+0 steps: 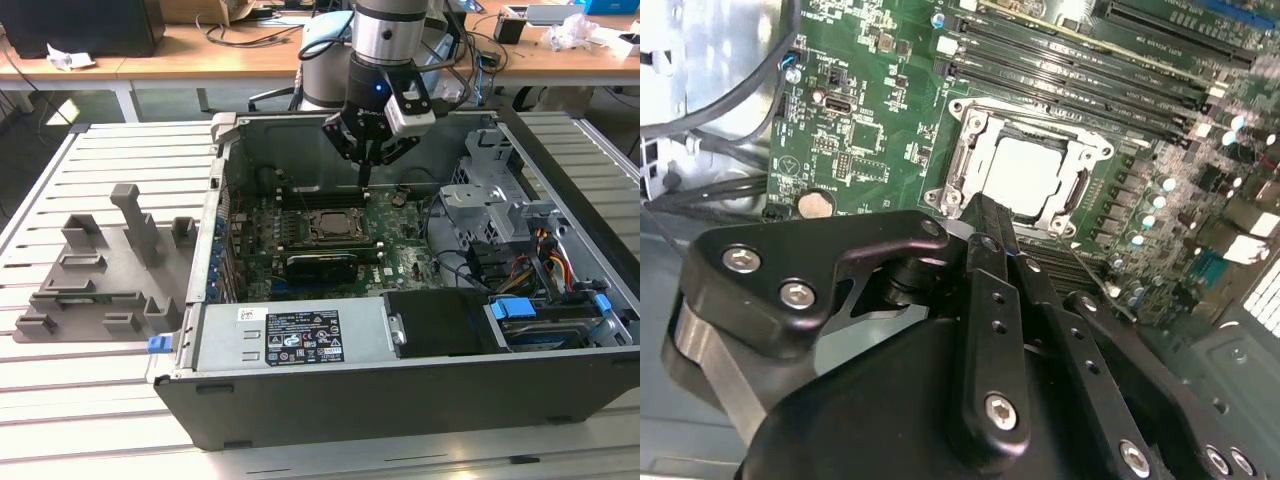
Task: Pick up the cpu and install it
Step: 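Install the first cpu locking lever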
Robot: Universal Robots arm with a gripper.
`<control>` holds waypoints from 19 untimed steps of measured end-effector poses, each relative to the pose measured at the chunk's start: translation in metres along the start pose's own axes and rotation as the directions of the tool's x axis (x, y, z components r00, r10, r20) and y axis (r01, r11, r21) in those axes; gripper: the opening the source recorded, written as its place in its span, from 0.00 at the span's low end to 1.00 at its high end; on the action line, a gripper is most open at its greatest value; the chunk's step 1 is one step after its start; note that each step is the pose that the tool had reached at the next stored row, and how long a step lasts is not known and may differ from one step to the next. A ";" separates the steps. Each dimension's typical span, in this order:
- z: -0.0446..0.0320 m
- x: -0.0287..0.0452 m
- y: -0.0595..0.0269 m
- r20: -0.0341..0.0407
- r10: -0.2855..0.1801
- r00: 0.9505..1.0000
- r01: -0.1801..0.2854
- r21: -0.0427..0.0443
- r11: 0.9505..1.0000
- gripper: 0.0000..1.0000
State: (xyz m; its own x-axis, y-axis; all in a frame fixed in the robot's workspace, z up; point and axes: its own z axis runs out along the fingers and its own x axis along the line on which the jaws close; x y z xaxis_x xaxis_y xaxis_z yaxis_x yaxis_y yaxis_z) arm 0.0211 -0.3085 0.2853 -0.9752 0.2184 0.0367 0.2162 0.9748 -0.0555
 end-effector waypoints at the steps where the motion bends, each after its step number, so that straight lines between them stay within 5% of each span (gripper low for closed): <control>1: 0.0000 0.0000 0.0000 0.001 -0.012 1.000 0.012 0.000 1.000 0.11; 6: 0.0000 0.0000 0.0000 0.004 -0.078 0.997 0.078 0.003 0.997 0.11; 12: 0.0000 0.0000 0.0000 0.009 -0.174 0.985 0.174 0.007 0.985 0.11; 14: 0.0000 0.0000 0.0000 0.011 -0.208 0.978 0.208 0.005 0.978 0.11; 16: 0.0000 0.0000 0.0000 0.013 -0.247 0.969 0.247 -0.008 0.969 0.11; 19: 0.0000 0.0000 0.0000 0.017 -0.315 0.949 0.315 -0.019 0.949 0.11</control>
State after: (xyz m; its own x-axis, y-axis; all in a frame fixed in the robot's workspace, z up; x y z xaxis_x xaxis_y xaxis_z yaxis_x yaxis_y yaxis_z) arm 0.0211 -0.3085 0.2853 -0.9943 -0.1008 0.0357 -0.1016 0.9946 -0.0221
